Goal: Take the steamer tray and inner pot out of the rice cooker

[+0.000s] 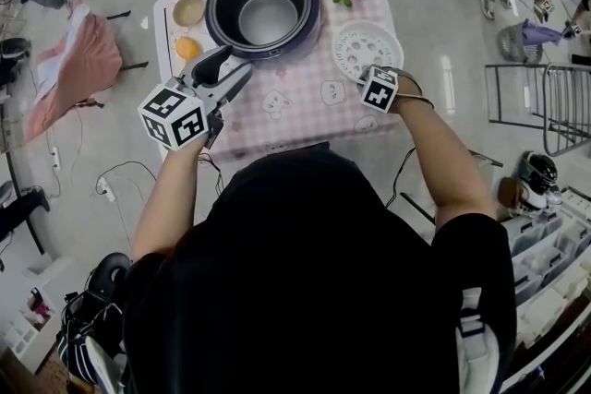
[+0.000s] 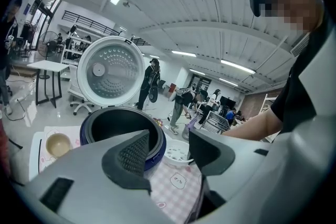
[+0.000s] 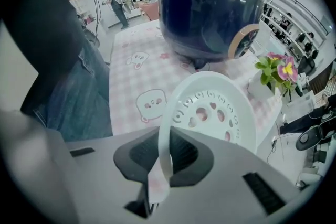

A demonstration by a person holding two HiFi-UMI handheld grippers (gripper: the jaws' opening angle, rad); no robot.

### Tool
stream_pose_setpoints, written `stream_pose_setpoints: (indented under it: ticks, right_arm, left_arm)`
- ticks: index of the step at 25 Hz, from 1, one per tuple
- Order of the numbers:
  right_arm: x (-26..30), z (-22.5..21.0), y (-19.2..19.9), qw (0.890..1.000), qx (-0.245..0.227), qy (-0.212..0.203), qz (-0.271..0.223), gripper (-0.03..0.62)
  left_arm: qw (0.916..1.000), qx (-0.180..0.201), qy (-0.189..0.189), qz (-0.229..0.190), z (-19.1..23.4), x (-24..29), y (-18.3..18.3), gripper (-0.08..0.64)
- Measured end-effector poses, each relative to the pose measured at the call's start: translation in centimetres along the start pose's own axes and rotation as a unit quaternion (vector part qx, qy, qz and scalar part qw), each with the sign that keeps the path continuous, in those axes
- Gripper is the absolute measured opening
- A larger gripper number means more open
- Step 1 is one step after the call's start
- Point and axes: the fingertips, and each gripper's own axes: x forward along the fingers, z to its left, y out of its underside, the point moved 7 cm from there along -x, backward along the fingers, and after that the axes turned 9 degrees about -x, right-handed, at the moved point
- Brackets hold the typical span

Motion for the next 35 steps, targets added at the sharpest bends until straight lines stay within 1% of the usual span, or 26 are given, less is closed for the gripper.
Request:
stream_pose_setpoints:
  ticks: [9, 15, 19, 27, 31, 35]
  right_arm:
    - [4.1, 1.7, 0.5, 1.0, -0.008, -0.007, 0.013, 0.051]
    - [5.2, 2.2, 0.6, 1.0, -0.009, -0.004, 0.019, 0.06]
    - [5.7, 2.6, 0.6, 1.0, -0.018, -0.005, 0.024, 0.067]
    - [5.7, 2.8, 0.9, 1.0, -0.01, -0.006, 0.017, 0.074]
    - [5.1, 3.0, 0.9, 1.0, -0.009, -0.011, 0.016, 0.117]
    - [3.7, 3.1, 0.9, 1.0, -0.004, -0.008, 0.005, 0.133]
  left_arm:
    - [0.9999, -0.012, -0.007, 0.009, 0.8, 0.2, 1.3, 0.258]
    - [0.9997, -0.019, -0.011, 0.01, 1.1, 0.1, 1.7, 0.258]
    - [0.9997, -0.022, -0.012, 0.008, 1.2, 0.1, 1.7, 0.258]
    - [0.9997, -0.022, -0.013, 0.005, 1.2, 0.2, 1.5, 0.258]
    - [0.9997, -0.02, -0.011, 0.004, 1.1, 0.1, 1.5, 0.258]
    - [0.9998, -0.018, -0.008, -0.004, 0.9, -0.1, 1.1, 0.258]
